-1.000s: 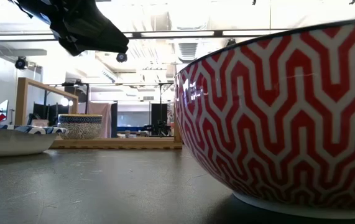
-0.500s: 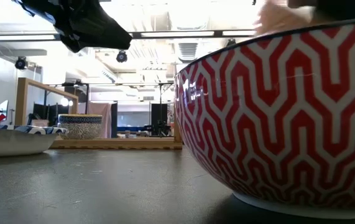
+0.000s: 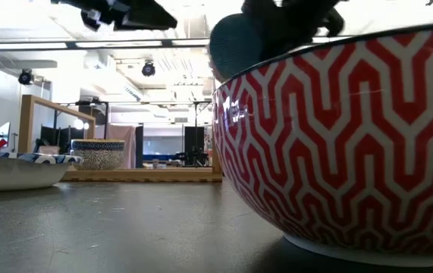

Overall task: Place and stack bowls onto a shelf
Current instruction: Stack the patterned light blue bowl on top of the patterned yellow bowl on the shelf

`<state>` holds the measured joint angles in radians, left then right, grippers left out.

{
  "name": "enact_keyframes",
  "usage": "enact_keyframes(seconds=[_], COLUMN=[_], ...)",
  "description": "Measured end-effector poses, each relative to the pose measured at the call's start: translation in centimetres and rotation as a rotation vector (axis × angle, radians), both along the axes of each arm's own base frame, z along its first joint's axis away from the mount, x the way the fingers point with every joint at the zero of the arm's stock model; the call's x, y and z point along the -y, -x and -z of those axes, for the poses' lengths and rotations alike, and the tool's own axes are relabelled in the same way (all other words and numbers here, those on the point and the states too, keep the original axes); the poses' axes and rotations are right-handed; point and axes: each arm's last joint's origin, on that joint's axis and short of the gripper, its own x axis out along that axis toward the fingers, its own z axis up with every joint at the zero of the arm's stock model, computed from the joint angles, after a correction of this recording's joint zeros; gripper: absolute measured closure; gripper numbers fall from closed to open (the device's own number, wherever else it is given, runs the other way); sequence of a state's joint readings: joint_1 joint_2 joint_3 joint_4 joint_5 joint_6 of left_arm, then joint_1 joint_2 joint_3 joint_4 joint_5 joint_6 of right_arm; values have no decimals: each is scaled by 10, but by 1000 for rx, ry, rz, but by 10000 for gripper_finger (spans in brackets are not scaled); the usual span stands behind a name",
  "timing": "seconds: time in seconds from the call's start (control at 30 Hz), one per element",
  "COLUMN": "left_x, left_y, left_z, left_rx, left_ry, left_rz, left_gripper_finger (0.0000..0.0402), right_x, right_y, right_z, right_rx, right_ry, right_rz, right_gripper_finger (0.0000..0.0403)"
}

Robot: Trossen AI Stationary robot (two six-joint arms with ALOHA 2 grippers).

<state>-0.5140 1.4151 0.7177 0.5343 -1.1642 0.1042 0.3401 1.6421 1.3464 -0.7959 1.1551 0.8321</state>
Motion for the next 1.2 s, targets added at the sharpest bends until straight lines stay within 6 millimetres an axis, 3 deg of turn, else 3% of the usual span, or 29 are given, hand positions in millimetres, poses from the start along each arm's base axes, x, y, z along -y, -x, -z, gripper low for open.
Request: enact_keyframes(seconds=[0.23, 0.4, 1.03, 1.2], left_x=[6, 7, -15, -16], left_y=[-13, -15, -23, -23], left_z=[-5, -6, -7, -8], left_rx=[92, 125, 128, 134], left_ry=[-90, -139, -225, -217], left_rz=[-54, -105, -212, -221], left_gripper_finger=[299, 299, 299, 319], right_x=[3, -2, -11, -11], right_y=[-36, -50, -65, -66], right_z=[-13, -22, -29, -30], right_rx=[21, 21, 120, 125], right_ry=[152, 226, 91, 88], right_rz=[69, 86, 32, 29], right_gripper_finger=[390, 390, 390, 390])
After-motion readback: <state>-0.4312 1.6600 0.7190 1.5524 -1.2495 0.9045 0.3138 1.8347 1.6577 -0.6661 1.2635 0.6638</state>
